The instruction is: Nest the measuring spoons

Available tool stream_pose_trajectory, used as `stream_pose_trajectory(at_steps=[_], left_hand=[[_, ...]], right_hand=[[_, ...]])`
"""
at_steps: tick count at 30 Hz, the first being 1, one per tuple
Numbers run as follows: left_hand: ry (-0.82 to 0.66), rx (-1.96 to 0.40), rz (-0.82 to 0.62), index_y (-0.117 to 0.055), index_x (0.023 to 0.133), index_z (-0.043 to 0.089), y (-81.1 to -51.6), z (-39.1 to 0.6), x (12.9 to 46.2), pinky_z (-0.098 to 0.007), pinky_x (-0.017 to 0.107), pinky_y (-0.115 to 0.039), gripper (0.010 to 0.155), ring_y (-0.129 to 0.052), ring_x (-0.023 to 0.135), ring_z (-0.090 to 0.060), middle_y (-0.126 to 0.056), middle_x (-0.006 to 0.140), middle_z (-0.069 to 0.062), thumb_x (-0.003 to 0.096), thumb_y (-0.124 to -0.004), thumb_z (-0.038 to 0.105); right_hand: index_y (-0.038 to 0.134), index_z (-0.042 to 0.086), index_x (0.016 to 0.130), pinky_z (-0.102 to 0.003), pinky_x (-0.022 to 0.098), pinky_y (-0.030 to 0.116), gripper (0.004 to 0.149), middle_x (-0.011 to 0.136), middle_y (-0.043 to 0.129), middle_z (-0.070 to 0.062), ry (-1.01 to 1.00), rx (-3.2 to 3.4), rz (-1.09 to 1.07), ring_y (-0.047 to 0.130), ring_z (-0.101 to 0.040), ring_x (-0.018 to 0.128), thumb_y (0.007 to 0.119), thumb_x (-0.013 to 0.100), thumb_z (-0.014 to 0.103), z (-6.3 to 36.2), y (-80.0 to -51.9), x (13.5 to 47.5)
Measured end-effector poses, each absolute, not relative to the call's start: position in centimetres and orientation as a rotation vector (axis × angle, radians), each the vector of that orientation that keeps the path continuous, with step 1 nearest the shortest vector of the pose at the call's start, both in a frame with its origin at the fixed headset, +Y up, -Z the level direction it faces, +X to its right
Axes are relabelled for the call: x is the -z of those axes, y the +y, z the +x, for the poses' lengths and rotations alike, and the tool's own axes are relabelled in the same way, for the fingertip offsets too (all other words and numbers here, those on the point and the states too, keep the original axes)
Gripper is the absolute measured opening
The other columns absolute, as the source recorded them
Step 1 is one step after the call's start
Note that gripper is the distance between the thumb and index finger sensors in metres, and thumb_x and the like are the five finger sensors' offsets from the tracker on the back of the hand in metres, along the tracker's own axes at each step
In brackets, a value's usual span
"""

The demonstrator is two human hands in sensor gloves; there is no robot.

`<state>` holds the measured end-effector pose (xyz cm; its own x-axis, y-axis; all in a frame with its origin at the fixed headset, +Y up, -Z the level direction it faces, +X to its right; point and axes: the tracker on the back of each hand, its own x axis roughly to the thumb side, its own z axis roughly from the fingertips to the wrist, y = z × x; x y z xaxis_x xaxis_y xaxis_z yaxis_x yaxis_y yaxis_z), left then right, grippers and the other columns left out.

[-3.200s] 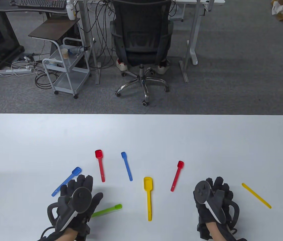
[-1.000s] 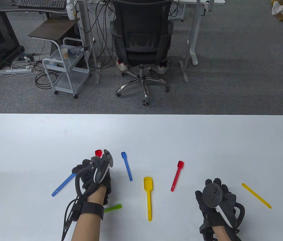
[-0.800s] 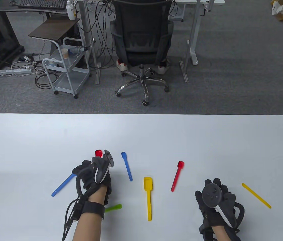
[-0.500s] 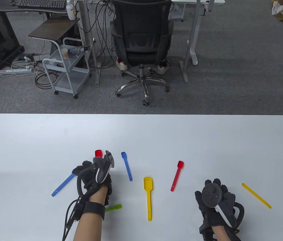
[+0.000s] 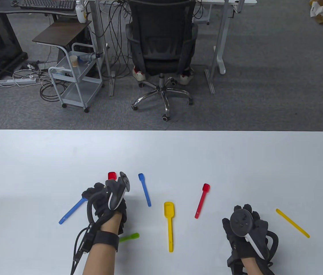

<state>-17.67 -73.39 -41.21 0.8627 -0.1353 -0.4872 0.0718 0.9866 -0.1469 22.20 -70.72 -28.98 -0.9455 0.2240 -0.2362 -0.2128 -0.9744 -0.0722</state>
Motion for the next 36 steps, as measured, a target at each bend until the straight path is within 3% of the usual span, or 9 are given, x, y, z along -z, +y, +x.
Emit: stream_pose_trajectory(at_steps=[15, 26, 36], left_hand=[[0.454, 0.091, -0.067, -0.102, 0.064, 0.007, -71.9, -16.1, 39.8, -0.064, 0.079, -0.054, 0.048, -0.077, 0.107, -0.048, -0.072, 0.114, -0.008, 0.0405, -0.095, 0.048], [0.346, 0.043, 0.017, -0.102, 0.063, 0.006, -69.3, -12.5, 36.3, -0.064, 0.079, -0.055, 0.048, -0.077, 0.106, -0.049, -0.072, 0.114, -0.009, 0.0406, -0.095, 0.047], [0.230, -0.033, 0.023, -0.102, 0.062, 0.006, -69.4, -8.9, 33.2, -0.064, 0.079, -0.055, 0.048, -0.078, 0.105, -0.049, -0.073, 0.113, -0.009, 0.0400, -0.095, 0.048]], right_hand=[[0.069, 0.009, 0.107, -0.068, 0.068, 0.055, 0.068, 0.118, 0.061, -0.028, -0.068, -2.897, -0.355, 0.065, -0.059, 0.099, 0.075, 0.051, 0.048, 21.9, -70.8, 28.9], [0.069, 0.009, 0.107, -0.068, 0.068, 0.055, 0.069, 0.118, 0.061, -0.028, -0.059, -2.893, -0.373, 0.065, -0.059, 0.099, 0.075, 0.051, 0.048, 21.8, -70.8, 28.9], [0.069, 0.009, 0.107, -0.068, 0.068, 0.055, 0.069, 0.118, 0.060, -0.028, -0.046, -2.885, -0.397, 0.065, -0.059, 0.099, 0.076, 0.051, 0.048, 22.1, -70.7, 28.9]])
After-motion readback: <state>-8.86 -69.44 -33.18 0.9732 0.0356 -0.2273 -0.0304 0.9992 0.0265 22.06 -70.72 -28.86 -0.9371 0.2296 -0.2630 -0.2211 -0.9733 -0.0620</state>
